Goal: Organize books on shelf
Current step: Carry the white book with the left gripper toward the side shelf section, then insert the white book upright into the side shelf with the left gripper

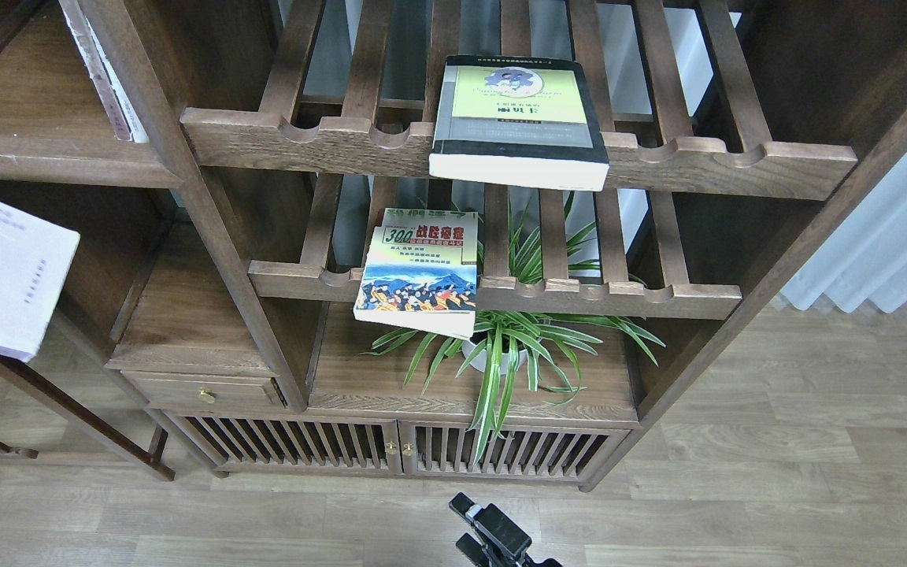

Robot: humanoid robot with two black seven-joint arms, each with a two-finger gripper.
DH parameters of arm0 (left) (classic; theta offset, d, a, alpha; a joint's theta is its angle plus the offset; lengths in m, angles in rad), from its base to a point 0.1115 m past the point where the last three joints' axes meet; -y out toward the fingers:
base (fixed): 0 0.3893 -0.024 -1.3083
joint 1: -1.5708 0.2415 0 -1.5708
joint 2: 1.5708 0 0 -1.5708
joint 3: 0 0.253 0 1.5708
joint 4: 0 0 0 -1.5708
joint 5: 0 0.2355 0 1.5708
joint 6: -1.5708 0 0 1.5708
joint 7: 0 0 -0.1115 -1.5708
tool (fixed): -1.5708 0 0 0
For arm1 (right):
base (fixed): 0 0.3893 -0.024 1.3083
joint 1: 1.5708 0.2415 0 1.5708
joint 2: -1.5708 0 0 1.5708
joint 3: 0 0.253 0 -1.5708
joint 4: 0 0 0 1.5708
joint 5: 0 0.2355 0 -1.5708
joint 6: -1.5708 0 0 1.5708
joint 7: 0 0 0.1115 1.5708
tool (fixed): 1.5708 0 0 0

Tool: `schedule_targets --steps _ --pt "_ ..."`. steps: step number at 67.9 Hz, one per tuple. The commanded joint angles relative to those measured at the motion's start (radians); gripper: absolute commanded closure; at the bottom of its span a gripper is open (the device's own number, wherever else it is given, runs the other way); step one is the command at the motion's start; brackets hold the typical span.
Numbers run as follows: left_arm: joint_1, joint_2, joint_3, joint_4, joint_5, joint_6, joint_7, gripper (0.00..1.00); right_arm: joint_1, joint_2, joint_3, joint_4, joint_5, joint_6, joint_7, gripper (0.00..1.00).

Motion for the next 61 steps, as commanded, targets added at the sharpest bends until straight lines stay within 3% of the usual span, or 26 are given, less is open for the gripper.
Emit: schedule_targets --steps 1,25,31,33,39,61 --pt "-0.036 0.007 -0.016 0.005 0.000 0.000 0.050 0.94 0.001 0.000 -0.001 0.001 -0.001 0.000 0.000 0.01" --pt "-0.149 0.129 -0.111 0.060 0.023 0.000 0.091 0.94 -0.006 0.000 0.002 0.001 0.000 0.000 0.000 0.01" --pt "-0.235 0.141 -0.116 0.113 0.072 0.000 0.134 0.94 -0.006 0.000 0.002 -0.001 0.000 0.000 0.000 0.01" --pt "-0.298 0.142 -0.116 0.153 0.116 0.000 0.176 0.94 -0.008 0.000 0.002 0.001 0.000 0.000 0.000 0.01" --pt "-0.382 0.142 -0.106 0.178 0.167 0.000 0.206 0.94 -0.008 0.000 0.002 0.001 0.000 0.000 0.000 0.01" --pt "-0.643 0.142 -0.013 0.189 0.339 0.000 0.219 0.94 -0.009 0.000 0.004 0.001 0.002 0.000 0.000 0.01"
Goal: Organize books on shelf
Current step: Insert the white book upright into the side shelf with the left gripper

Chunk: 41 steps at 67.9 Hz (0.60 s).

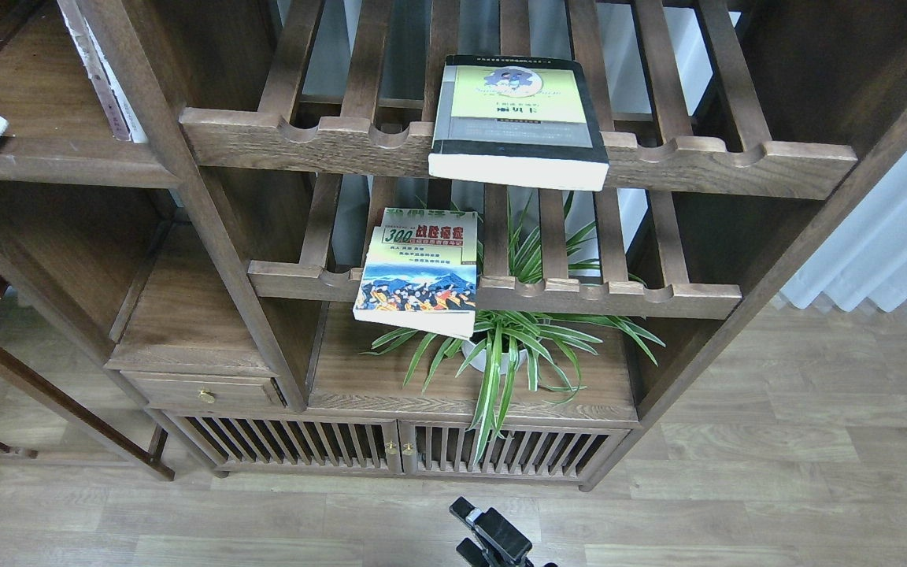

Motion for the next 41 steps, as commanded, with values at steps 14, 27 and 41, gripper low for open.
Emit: schedule_targets --steps 14,27,41 --pt "-0.211 -0.002 0.128 0.028 0.108 0.000 0.016 0.94 -0.002 0.000 0.000 0.000 0.002 0.000 0.002 0.01" --pt "-0.408 -0.005 0.281 0.120 0.210 0.000 0.016 0.94 -0.001 0.000 0.000 0.000 0.003 0.000 0.000 0.01" --pt "-0.562 -0.008 0.398 0.214 0.216 0.000 0.013 0.94 -0.001 0.000 0.003 0.000 0.007 0.000 0.003 0.01"
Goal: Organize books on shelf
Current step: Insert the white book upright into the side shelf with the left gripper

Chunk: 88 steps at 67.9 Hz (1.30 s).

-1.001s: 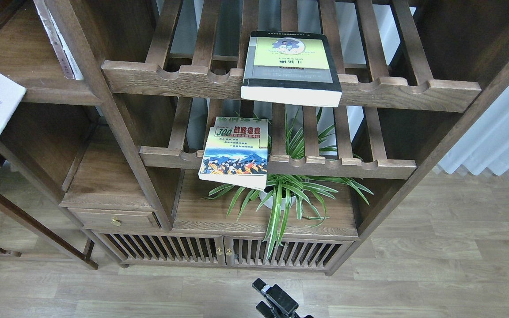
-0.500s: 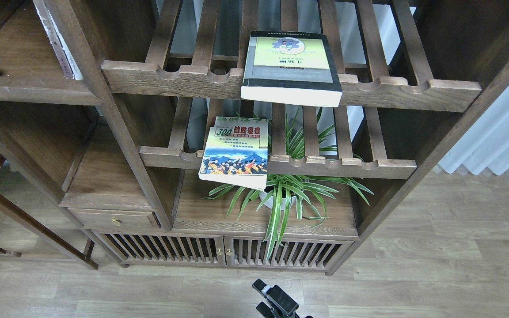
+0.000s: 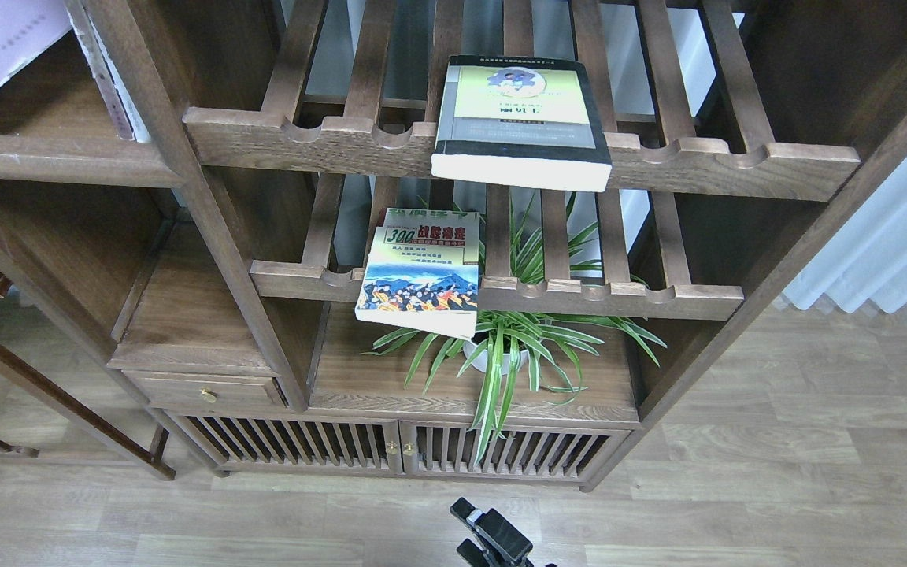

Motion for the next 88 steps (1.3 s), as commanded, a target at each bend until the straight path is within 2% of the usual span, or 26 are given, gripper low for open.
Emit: schedule_targets --steps 1,15,35,41,46,50,60,88 --pt "-0.088 -0.003 0.071 0.051 0.002 0.000 -0.003 0.94 0.000 0.000 0.001 0.000 0.002 0.000 0.002 0.01" --pt "-0.161 -0.031 0.159 0.137 0.004 0.000 -0.003 0.94 -0.001 0.000 0.001 0.000 0.008 0.000 0.002 0.01" --pt "-0.193 -0.066 0.220 0.174 0.025 0.000 -0.005 0.90 0.000 0.000 0.001 0.000 0.009 0.000 0.004 0.01" --pt "-0.193 -0.068 0.228 0.174 0.025 0.000 -0.005 0.83 0.002 0.000 0.001 0.000 0.012 0.000 0.002 0.01" --pt "-0.195 -0.071 0.229 0.169 0.024 0.000 -0.011 0.69 0.002 0.000 0.001 0.000 0.014 0.000 0.004 0.01" --pt "-0.195 -0.082 0.228 0.163 0.022 0.000 -0.014 0.54 0.002 0.000 0.001 0.000 0.014 0.000 0.002 0.01" --pt "-0.193 -0.086 0.213 0.157 0.010 0.000 -0.014 0.39 0.003 0.000 0.001 0.000 0.014 0.000 0.002 0.01" --pt "-0.177 -0.074 0.150 0.149 -0.009 0.000 -0.015 0.36 0.002 0.000 0.002 0.000 0.016 0.000 0.004 0.01"
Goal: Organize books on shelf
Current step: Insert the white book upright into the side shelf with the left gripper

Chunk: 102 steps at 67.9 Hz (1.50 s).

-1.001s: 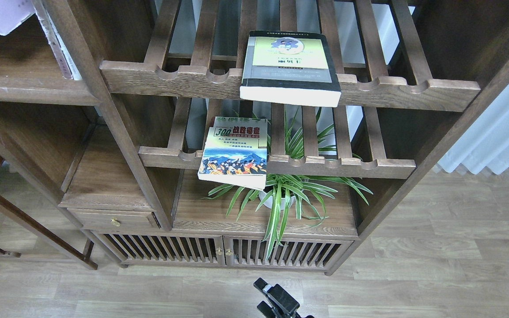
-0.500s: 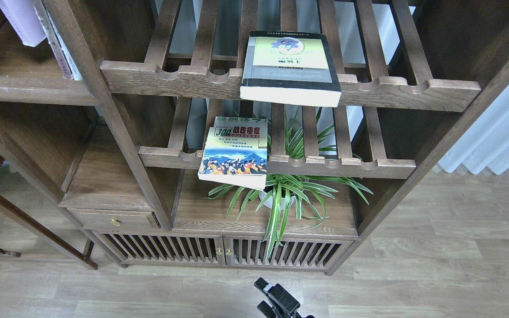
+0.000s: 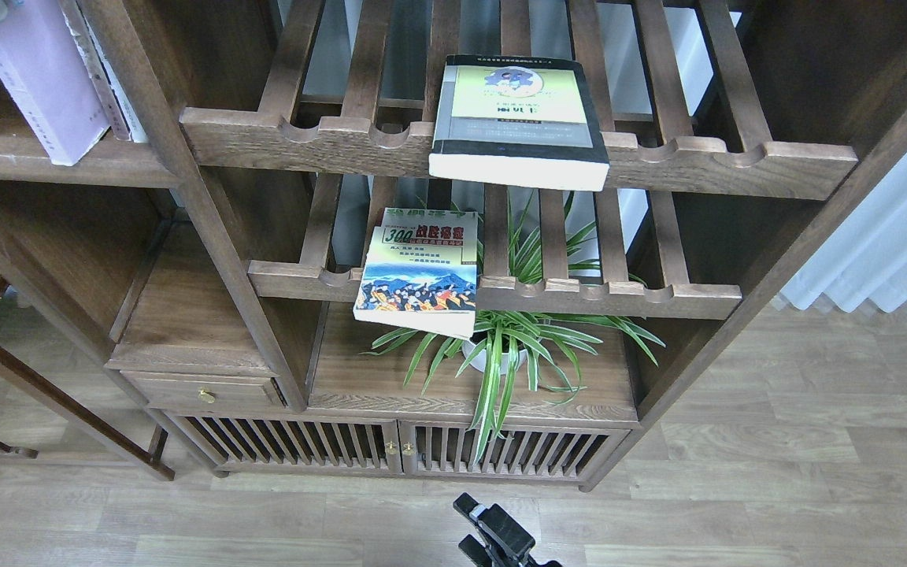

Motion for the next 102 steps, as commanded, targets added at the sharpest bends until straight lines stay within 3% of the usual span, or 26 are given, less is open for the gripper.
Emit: schedule_targets --steps 1,29,40,55,79,102 --pt "0.012 0.005 -0.032 0.000 -0.017 0.000 0.001 0.35 0.000 0.000 0.002 0.000 0.000 0.000 0.001 0.01" --pt "0.159 0.018 -0.217 -0.098 -0.087 0.000 0.012 0.34 0.005 0.000 0.000 0.000 0.001 0.000 0.001 0.01" --pt "0.344 0.037 -0.318 -0.206 -0.202 0.000 0.017 0.32 0.002 0.000 -0.006 0.009 0.028 0.000 0.061 0.01" --pt "0.590 0.048 -0.423 -0.304 -0.340 0.000 0.018 0.29 0.003 0.000 -0.006 0.014 0.029 0.000 0.067 0.01" --pt "0.932 0.018 -0.426 -0.355 -0.489 0.000 0.015 0.28 -0.003 0.000 -0.009 0.067 0.037 0.000 0.085 0.01" --pt "1.055 -0.062 -0.383 -0.373 -0.494 0.000 0.011 0.27 -0.012 0.000 0.003 0.140 0.038 0.000 0.087 0.01"
